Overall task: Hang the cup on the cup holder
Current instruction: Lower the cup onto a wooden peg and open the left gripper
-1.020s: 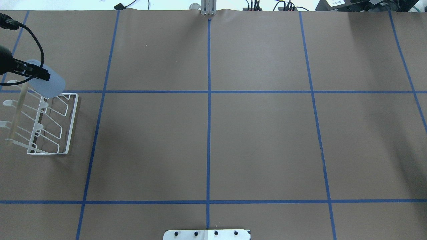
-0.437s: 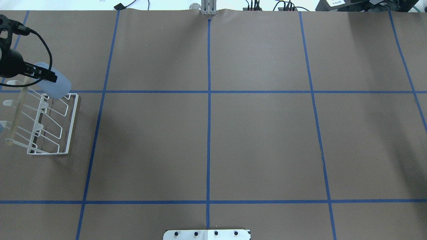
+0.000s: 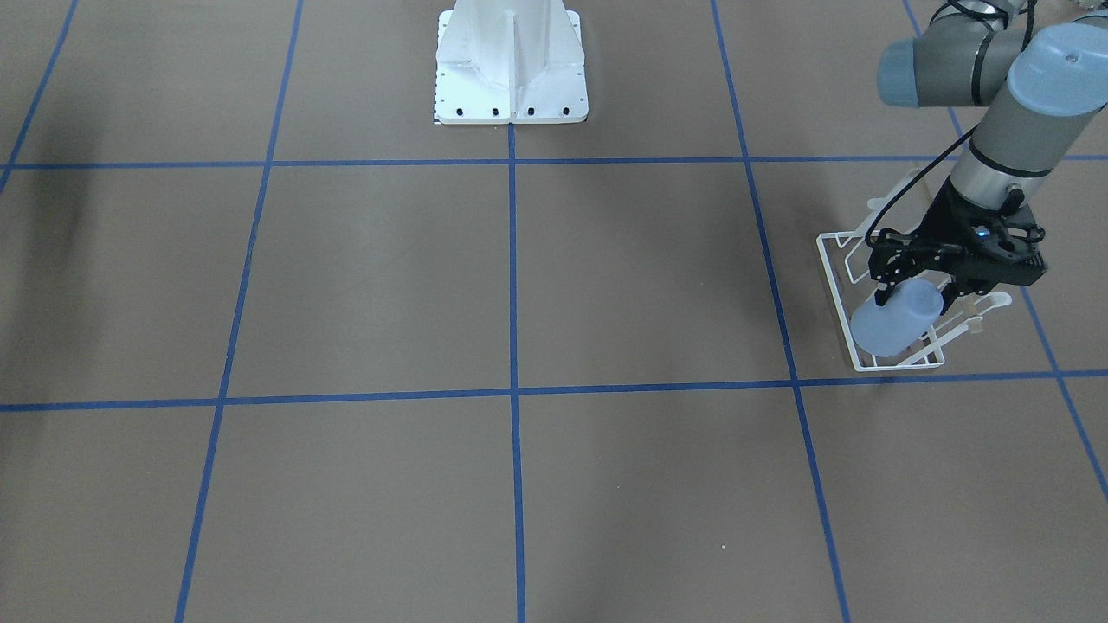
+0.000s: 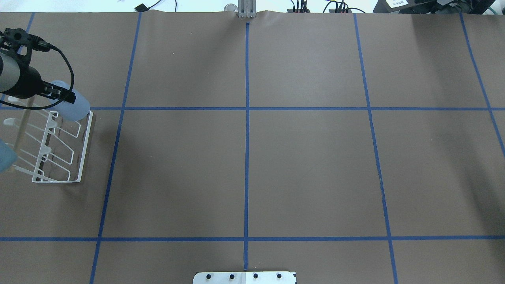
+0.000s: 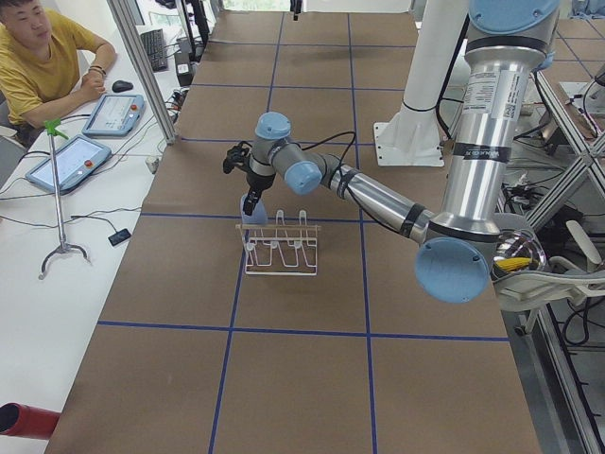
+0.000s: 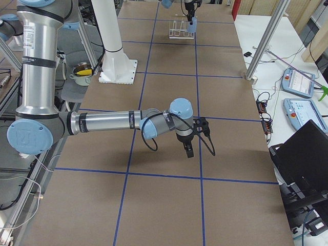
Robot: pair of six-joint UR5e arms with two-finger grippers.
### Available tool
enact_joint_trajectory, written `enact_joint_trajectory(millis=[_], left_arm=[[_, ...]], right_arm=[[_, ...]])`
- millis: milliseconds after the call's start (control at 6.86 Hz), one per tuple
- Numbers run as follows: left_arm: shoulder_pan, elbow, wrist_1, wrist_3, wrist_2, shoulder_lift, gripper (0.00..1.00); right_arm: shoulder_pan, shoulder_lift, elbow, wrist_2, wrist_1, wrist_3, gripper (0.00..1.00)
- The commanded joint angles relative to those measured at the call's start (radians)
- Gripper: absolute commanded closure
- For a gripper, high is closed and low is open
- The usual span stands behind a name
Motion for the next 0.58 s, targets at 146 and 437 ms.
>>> enact_joint_trajectory(millis=[146, 437], left_arm=[[0.006, 0.094, -0.097, -0.007, 0.0, -0.025, 0.66], [0.006, 0.075, -0.09, -0.007, -0.008, -0.027, 0.01]], right_arm=[[0.0, 0.002, 0.0, -0.001, -0.002, 0.0, 0.0], [0.0, 0.008, -0.002, 0.004, -0.008, -0.001, 0.0]])
